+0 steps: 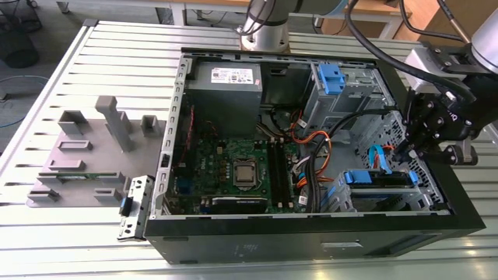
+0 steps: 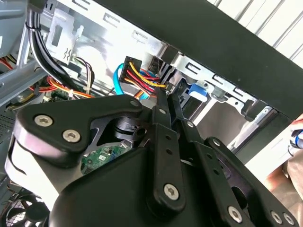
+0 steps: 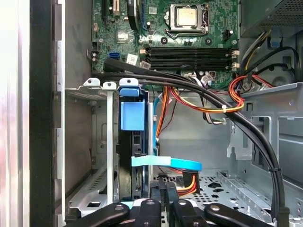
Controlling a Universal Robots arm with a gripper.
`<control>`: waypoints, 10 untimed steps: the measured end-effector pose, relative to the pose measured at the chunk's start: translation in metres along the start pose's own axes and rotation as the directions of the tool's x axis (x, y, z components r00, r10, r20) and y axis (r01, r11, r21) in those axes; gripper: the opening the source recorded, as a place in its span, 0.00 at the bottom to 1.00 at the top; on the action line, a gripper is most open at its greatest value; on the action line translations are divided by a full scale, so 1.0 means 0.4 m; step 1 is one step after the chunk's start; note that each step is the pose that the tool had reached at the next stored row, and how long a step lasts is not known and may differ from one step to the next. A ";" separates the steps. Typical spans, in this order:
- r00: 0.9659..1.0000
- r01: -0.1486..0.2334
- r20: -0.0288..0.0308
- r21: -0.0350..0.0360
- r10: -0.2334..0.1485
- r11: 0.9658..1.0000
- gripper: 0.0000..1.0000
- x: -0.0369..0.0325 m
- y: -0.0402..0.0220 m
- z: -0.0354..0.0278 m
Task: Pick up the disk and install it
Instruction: 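Insert the second disk wire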
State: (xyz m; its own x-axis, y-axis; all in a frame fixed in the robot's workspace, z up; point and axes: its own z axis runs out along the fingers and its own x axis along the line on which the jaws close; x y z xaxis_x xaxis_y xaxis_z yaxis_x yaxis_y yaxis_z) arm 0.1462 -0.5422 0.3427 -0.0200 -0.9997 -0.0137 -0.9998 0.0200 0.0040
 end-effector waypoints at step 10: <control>1.000 0.000 -0.002 0.000 0.000 1.000 0.16 0.031 0.004 0.000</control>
State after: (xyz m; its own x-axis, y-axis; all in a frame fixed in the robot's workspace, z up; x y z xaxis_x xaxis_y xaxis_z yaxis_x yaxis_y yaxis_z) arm 0.1442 -0.5546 0.3428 -0.0200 -0.9997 -0.0113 -0.9998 0.0200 0.0038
